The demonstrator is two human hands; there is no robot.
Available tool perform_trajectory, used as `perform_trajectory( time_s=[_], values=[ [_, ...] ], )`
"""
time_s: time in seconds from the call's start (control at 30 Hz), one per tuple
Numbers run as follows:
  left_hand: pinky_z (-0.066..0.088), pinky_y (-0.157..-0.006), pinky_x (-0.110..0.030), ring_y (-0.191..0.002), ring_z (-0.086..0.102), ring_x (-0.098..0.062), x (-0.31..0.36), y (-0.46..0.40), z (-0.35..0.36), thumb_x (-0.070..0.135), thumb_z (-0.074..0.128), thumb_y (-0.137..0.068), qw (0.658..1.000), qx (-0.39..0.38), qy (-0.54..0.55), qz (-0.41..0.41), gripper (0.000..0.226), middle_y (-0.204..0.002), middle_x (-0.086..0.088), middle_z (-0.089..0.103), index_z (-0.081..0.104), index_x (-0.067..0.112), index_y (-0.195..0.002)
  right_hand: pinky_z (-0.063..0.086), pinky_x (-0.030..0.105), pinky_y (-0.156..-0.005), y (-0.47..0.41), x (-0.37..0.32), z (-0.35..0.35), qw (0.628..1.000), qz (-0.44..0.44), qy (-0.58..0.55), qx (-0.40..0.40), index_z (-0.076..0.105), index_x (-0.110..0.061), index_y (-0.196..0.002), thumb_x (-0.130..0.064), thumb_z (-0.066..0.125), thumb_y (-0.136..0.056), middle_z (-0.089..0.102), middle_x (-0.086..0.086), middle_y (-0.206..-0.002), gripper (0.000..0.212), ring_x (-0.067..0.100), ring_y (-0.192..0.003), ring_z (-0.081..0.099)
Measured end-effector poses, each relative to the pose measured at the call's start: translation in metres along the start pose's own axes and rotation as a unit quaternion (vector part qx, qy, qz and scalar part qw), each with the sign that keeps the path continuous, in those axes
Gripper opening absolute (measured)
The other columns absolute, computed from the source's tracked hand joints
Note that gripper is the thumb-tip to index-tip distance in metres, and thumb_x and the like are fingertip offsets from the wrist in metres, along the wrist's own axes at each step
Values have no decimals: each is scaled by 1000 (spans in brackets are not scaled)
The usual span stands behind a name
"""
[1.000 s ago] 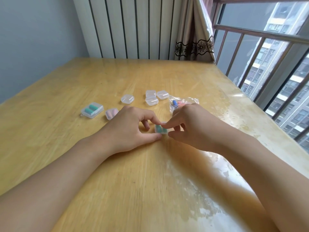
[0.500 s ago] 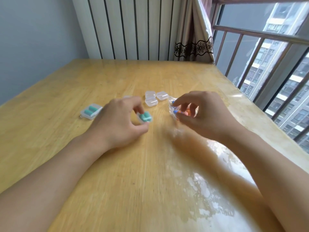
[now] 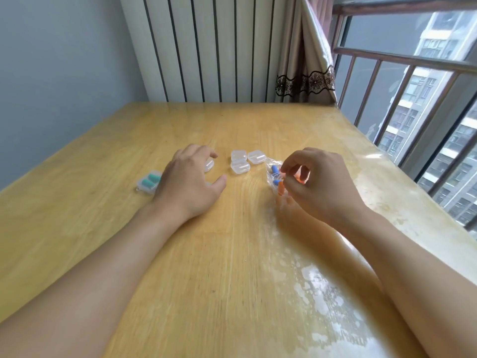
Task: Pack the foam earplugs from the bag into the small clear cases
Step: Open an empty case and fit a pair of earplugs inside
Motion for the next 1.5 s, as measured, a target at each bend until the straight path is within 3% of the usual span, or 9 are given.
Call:
perform_trajectory(
  time_s=[0.1,0.23,0.4,0.53,0.77,0.97,1.17,1.3,1.5],
  values=[
    [42,-100,-39,-127,50,-27,-6,-23,10,42,65,-87,993,-53,-84,-63,55,-136,-1,55,50,21,-136,51,33,-65,0,3,-3,1000,1,2,7,76,-20,-87,-13,65,-78,64,-10,-77,16,4,-67,55],
    [52,-78,-37,-101,61,-30,-25,-40,17,32,63,-87,972,-110,-124,-168,37,-115,-7,65,63,14,-120,52,33,-65,1,7,-7,1000,-2,2,9,77,-19,-88,-14,64,-80,65,-9,-77,16,6,-66,55],
    [54,-81,-33,-97,67,-22,-6,-35,-6,37,72,-87,987,0,86,-139,32,-107,-1,72,71,21,-114,52,32,-65,1,4,-10,999,-15,-16,26,76,-19,-90,-14,65,-81,66,-8,-80,15,9,-68,58],
    [61,-78,-32,-93,74,-19,40,10,14,22,80,-83,868,-121,462,-135,35,-104,-8,75,68,12,-114,50,19,-61,2,-8,-13,987,-8,-159,24,74,-20,-100,-21,71,-87,69,-8,-87,13,10,-74,64],
    [55,-82,-21,-94,71,-11,37,32,38,21,78,-77,763,-112,606,-192,43,-100,-4,77,68,7,-116,48,19,-60,11,-19,13,969,5,-226,-96,76,-21,-95,-31,71,-92,73,-8,-85,12,9,-74,67],
    [57,-72,-23,-78,69,-9,37,31,28,43,77,-65,816,-66,551,-165,50,-80,2,77,71,13,-104,58,33,-61,12,-16,15,939,72,-325,-91,76,-12,-92,-28,76,-88,75,-4,-83,16,13,-71,67],
    [62,-71,-28,-80,77,-18,52,33,24,27,78,-72,845,-80,519,-99,39,-86,-5,80,74,12,-108,60,29,-72,15,-10,23,850,162,-482,-139,70,-8,-112,-15,74,-88,79,8,-91,25,18,-74,72],
    [58,-90,-26,-96,76,-18,56,32,22,21,81,-71,848,-129,509,-71,50,-100,-2,80,71,13,-119,60,26,-73,14,-6,22,846,174,-487,-128,73,-5,-108,-8,70,-91,79,11,-95,17,20,-77,73],
    [62,-82,-31,-83,78,-18,53,32,7,18,87,-70,895,-74,438,-44,40,-92,1,80,75,14,-108,61,29,-78,16,-13,21,857,153,-470,-145,74,-6,-109,-11,75,-87,79,9,-96,23,19,-82,75]
  ],
)
Point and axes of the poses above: each hand's wrist, its own y-axis away from the middle knuckle, its own z-axis out of the palm, x = y × z, the point moved 8 cm from there along -y, towards the middle knuckle
